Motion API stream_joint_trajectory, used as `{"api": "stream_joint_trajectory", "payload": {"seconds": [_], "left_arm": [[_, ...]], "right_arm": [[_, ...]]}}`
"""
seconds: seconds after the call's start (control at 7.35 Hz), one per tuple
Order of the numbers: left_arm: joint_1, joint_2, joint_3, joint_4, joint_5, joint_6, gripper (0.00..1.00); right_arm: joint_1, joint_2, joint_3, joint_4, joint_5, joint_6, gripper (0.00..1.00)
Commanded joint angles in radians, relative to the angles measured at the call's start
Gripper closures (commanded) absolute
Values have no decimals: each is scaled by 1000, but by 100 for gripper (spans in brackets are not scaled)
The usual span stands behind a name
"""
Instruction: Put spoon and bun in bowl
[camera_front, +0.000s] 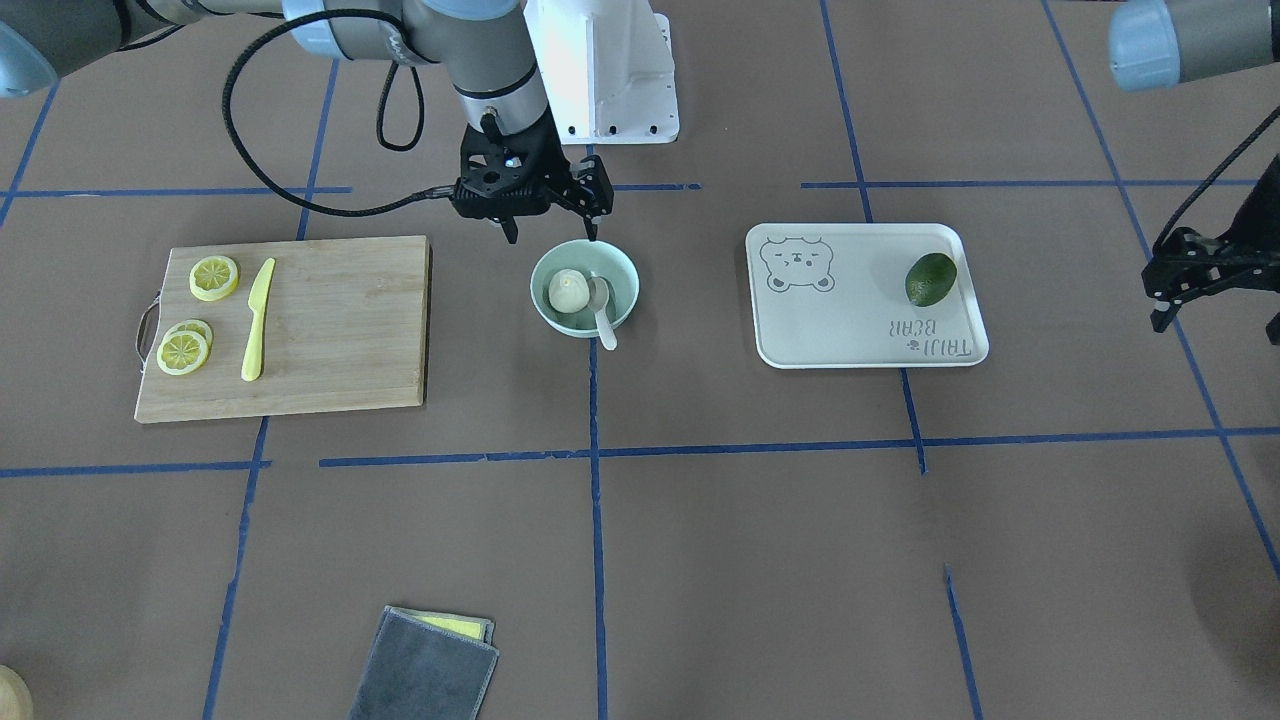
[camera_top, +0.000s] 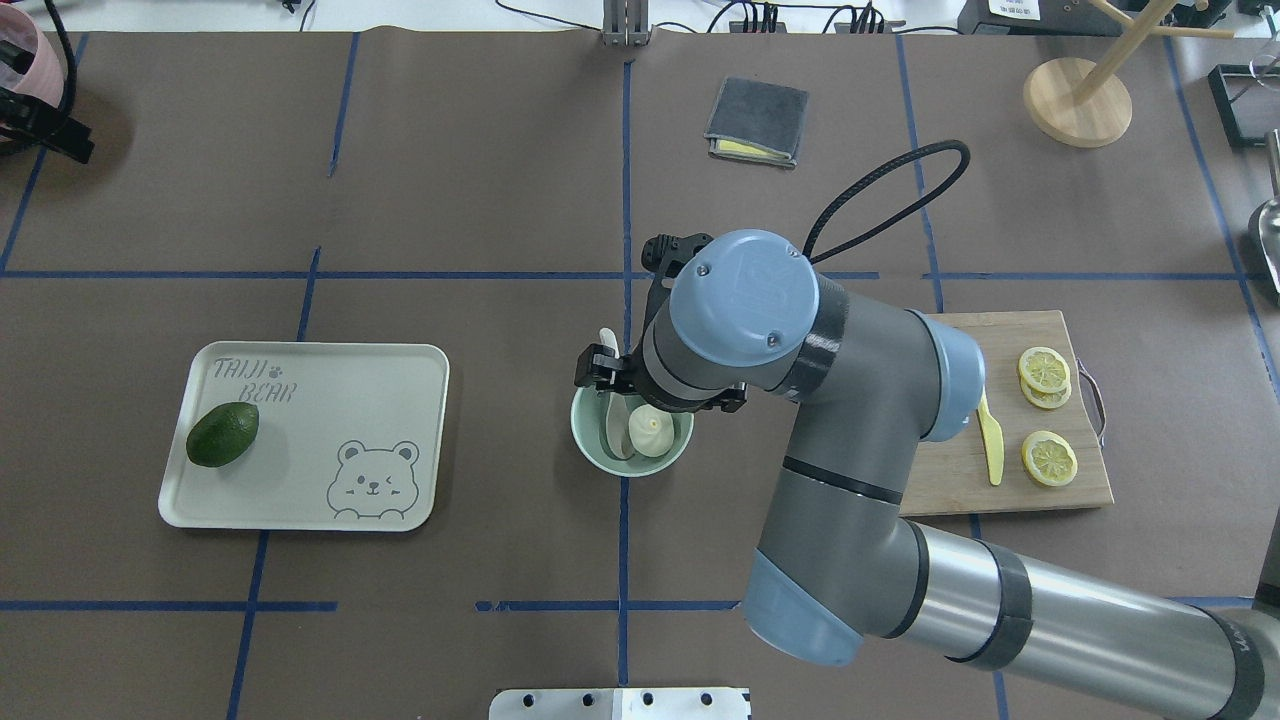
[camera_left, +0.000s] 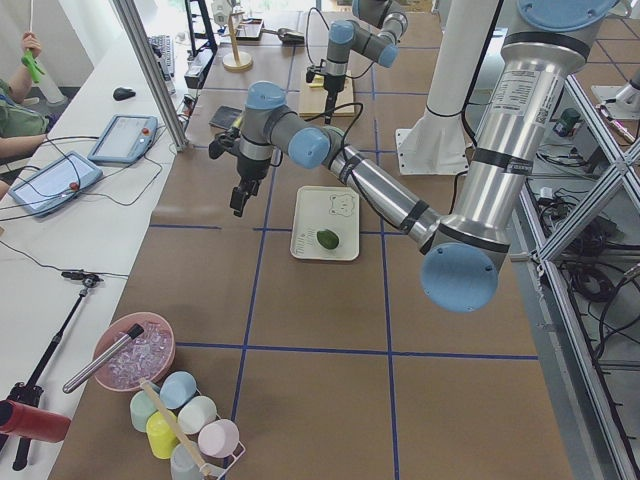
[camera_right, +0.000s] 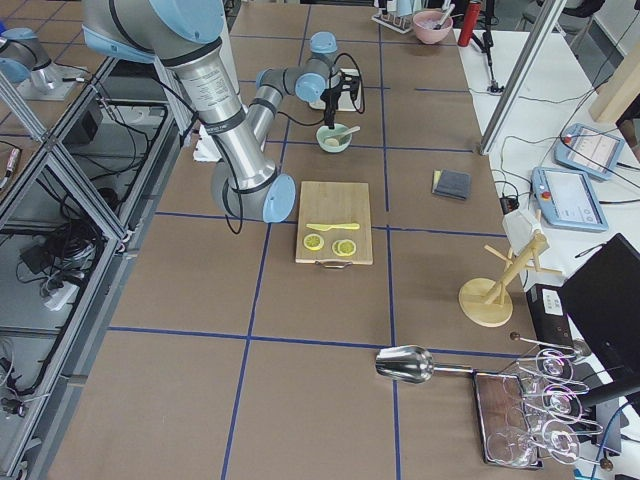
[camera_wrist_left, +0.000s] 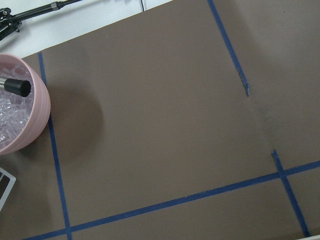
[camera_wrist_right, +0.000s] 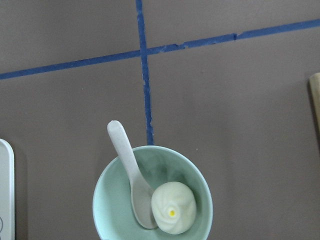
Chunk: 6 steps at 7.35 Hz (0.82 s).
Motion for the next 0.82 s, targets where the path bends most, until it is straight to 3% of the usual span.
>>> {"api": "stream_joint_trajectory", "payload": {"seconds": [0.0,0.14,0.68], "left_arm": [[-86,64,26,-2,-48,153,0],[-111,85,54,-2,-86,242,0],[-276,148,232,-2,-223,487,0]], "right_arm": [[133,-94,95,-39,118,-145,0],[215,-149,100,-36,196,-239,0],[531,-364,80,-37,375,-692,0]]}}
